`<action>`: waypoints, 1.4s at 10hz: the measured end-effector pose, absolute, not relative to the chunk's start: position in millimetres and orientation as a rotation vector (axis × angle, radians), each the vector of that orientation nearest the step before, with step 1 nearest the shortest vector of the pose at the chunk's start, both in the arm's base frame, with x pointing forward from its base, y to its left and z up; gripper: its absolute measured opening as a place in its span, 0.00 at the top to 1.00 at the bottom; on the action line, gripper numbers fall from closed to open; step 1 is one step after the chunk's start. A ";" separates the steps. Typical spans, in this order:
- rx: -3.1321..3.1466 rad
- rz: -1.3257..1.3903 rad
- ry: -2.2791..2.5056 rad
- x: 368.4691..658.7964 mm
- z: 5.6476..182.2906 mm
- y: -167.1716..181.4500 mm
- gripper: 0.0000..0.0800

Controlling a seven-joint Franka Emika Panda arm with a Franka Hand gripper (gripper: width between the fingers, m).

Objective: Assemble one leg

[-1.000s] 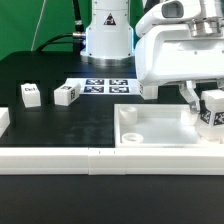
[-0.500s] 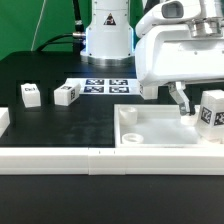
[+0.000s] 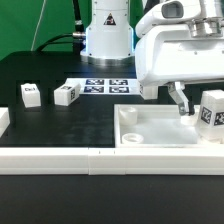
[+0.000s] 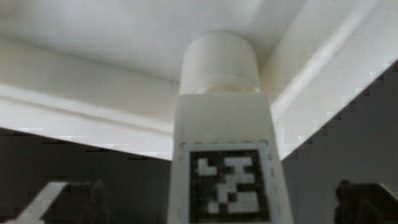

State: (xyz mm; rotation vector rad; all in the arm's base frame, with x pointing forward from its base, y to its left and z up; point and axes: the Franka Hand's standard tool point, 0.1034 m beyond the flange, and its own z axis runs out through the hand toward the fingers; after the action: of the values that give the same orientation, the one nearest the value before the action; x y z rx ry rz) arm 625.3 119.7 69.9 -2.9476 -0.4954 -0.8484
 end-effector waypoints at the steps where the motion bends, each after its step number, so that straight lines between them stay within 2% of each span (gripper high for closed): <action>1: -2.947 -0.851 -0.496 627.3 76.8 119.7 0.19; 4: -2.940 -0.878 -0.494 634.3 98.4 118.2 0.19; 7: -2.948 -0.824 -0.500 632.1 94.2 120.8 0.19; 9: -2.985 -0.568 -0.499 627.1 86.3 126.0 0.19; 12: -3.007 -0.226 -0.502 629.6 87.2 127.9 0.19; 14: -3.000 0.087 -0.516 618.4 85.8 130.7 0.19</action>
Offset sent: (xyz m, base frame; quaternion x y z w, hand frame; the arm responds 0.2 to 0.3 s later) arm 0.0035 -0.0030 0.0290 0.0133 -0.0128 -0.0042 0.9998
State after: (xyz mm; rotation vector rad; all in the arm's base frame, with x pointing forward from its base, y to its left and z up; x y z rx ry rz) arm 618.4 130.7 85.8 -2.9998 -0.5160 0.0866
